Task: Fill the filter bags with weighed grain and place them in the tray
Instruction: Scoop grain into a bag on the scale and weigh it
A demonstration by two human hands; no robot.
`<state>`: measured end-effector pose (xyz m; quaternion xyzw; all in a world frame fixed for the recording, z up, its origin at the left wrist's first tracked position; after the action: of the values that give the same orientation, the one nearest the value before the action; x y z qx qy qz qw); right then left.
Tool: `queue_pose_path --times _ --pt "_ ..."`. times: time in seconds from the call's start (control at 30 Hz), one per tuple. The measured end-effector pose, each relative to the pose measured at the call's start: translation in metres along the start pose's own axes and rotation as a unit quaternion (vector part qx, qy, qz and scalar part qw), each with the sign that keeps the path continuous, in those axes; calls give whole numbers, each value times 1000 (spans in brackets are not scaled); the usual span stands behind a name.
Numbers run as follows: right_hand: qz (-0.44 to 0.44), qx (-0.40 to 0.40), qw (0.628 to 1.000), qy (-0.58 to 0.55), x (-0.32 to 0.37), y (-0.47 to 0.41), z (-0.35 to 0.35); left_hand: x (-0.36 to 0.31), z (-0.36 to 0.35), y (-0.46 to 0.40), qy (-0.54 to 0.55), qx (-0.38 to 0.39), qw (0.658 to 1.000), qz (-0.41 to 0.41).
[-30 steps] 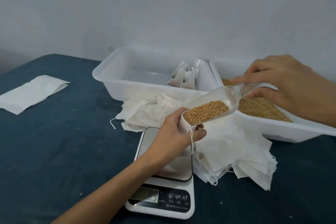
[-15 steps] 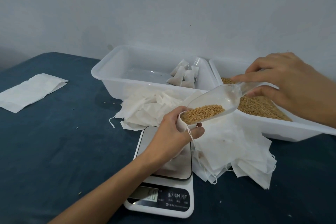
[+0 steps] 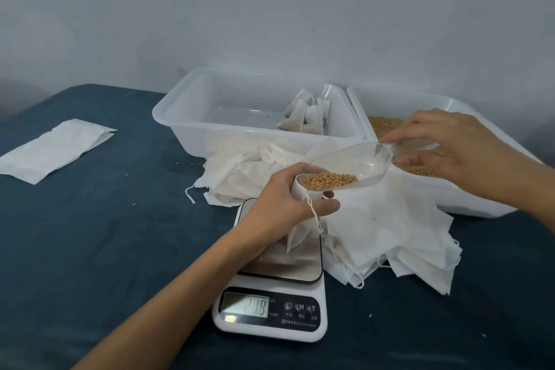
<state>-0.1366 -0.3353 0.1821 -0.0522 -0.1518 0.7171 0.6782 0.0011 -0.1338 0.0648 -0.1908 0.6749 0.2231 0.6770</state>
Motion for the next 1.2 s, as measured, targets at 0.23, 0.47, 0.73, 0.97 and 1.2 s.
queue_pose_path --times 0.23,0.47,0.73,0.97,1.2 --pt "-5 -10 1000 -5 -4 0 1 -1 5 -2 -9 6 1000 -1" --pt "-26 -9 1000 -1 -8 -1 2 0 6 -4 -12 2 1000 -10" --pt "-57 -22 996 -65 -14 4 -1 3 4 -6 -71 34 997 -15" --pt "-205 -86 973 -71 -95 29 9 -9 4 -7 -36 17 999 -31" --pt "-391 -34 920 -17 -170 48 -10 -80 26 -82 -57 -81 990 -103"
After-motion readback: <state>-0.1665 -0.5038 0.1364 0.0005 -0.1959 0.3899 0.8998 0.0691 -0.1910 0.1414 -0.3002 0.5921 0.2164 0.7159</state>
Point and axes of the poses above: each hand's wrist, its own y-axis away from the middle knuckle, its own z-axis out of the back of the hand, x = y × z, the point moved 3 cm from there along -y, towards the middle knuckle, and after that the axes turned 8 degrees about z, right-handed, at the moved point
